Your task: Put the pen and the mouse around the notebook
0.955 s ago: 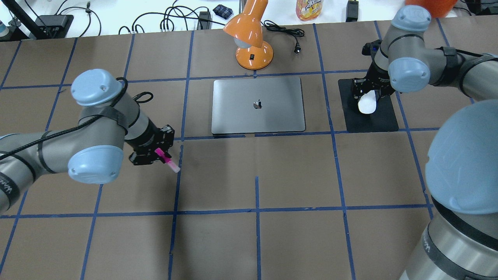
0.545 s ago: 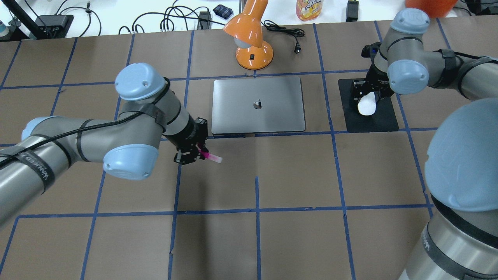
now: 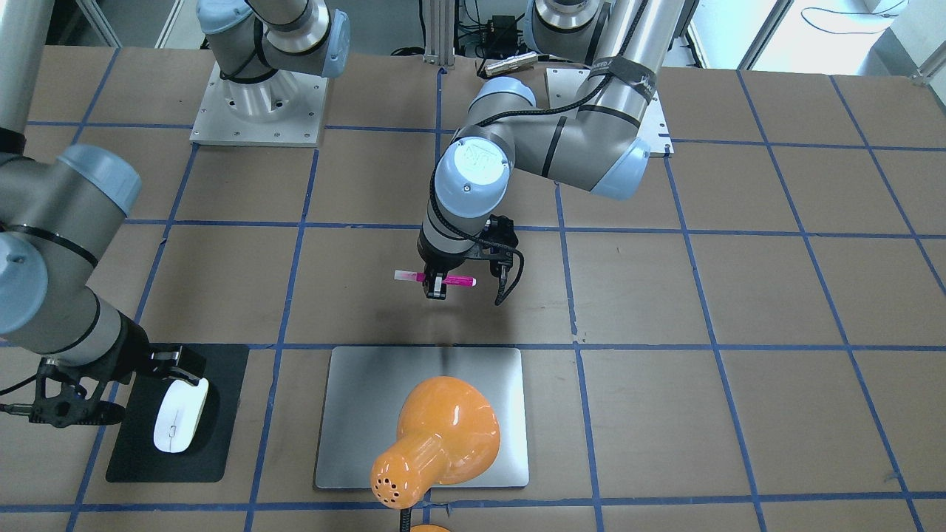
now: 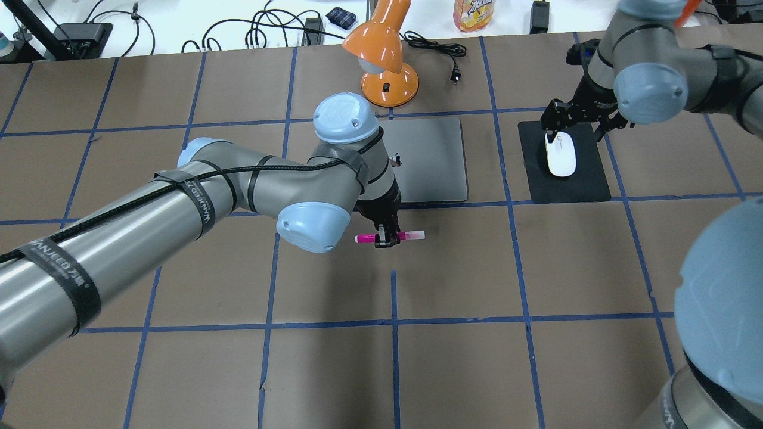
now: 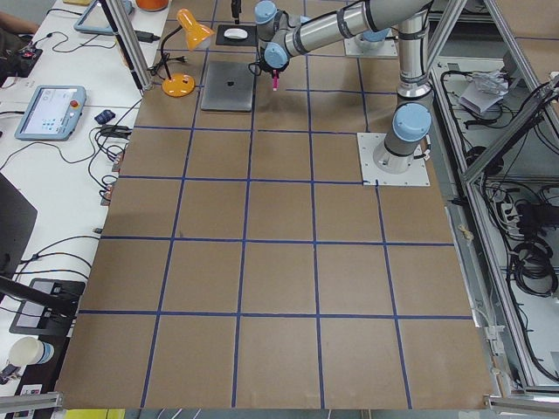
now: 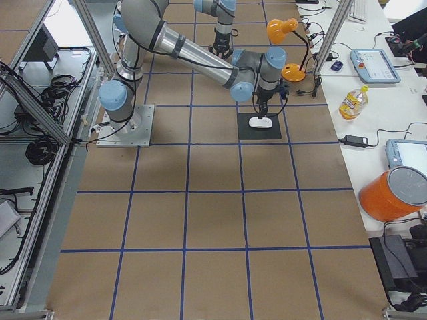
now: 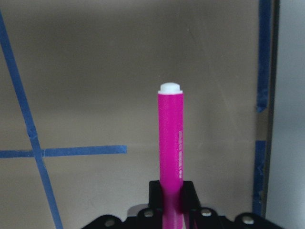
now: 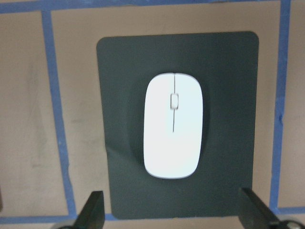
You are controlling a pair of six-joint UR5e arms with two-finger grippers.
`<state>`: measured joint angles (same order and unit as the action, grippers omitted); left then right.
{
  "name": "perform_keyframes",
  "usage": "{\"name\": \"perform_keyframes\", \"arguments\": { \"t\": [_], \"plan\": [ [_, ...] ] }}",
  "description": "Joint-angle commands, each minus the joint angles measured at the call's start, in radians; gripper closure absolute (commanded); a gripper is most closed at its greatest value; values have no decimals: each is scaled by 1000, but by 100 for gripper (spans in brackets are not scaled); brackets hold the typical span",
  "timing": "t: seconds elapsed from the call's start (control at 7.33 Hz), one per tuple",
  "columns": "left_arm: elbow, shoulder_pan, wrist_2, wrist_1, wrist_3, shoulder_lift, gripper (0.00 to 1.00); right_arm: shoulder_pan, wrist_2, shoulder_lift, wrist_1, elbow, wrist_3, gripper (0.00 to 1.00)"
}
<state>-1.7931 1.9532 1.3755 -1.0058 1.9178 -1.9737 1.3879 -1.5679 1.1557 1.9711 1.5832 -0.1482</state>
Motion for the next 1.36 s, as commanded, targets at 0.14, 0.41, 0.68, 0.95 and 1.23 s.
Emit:
{"name": "perform_keyframes", "arguments": {
  "t": [0.14, 0.41, 0.68, 0.95, 1.23],
  "plan": [
    [0, 16, -1, 10, 10, -62, 100, 138, -3, 233, -289, -50, 168, 0],
    [0, 16, -3, 7, 7, -83, 92, 183, -3, 343, -508, -110, 247, 0],
    [1, 20, 0, -2, 7, -85, 52, 195, 6, 389, -525, -100, 294, 0],
    [3, 16, 20, 12, -35, -65, 0, 198, 0, 392, -497, -94, 292, 0],
    [6, -37, 25, -17, -313, 10, 0, 198, 5, 385, -492, -95, 292, 0]
  ]
}}
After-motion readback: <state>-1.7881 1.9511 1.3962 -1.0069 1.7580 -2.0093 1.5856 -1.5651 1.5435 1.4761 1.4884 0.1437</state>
